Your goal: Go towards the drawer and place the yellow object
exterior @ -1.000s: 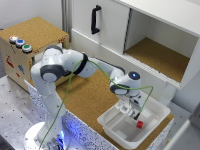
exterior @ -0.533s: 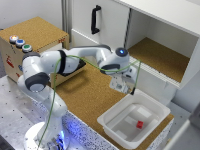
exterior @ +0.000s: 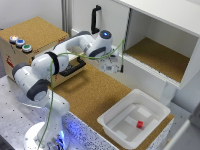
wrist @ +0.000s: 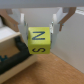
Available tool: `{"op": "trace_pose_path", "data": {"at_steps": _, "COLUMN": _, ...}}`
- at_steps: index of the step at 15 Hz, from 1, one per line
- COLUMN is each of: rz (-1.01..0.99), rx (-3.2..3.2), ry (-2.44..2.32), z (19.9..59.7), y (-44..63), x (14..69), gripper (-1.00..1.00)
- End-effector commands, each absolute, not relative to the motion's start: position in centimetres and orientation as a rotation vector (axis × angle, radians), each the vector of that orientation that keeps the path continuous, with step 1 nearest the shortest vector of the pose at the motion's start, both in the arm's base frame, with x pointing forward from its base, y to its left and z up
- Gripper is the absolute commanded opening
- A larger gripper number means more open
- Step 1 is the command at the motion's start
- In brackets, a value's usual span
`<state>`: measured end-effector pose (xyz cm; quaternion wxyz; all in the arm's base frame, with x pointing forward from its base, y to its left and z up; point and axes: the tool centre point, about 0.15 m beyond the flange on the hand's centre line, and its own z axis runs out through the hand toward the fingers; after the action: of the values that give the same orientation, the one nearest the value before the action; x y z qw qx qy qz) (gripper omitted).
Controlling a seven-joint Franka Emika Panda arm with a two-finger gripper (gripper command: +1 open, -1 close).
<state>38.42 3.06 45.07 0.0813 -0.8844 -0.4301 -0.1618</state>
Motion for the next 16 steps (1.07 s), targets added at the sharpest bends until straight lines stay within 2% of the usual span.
{"op": "trace_pose_path", "data": {"at_steps": 1, "rz": -0.348, "rx": -2.496, "ry": -1.596, "z": 44.1, "y": 12.6, "x": 37.1, "gripper": -1.00}}
{"op": "trace_pose_path", "data": {"at_steps": 7, "rz": -0.279, "rx": -2.301, "ry": -1.864, "z": 42.5, "y": 20.3, "x": 36.9, "gripper": -1.00}}
{"op": "trace_pose_path", "data": {"at_steps": 16, "rz": -0.116, "rx": -2.030, "ry": -2.236, "z": 36.3, "y": 31.5, "x": 35.9, "gripper": -1.00}}
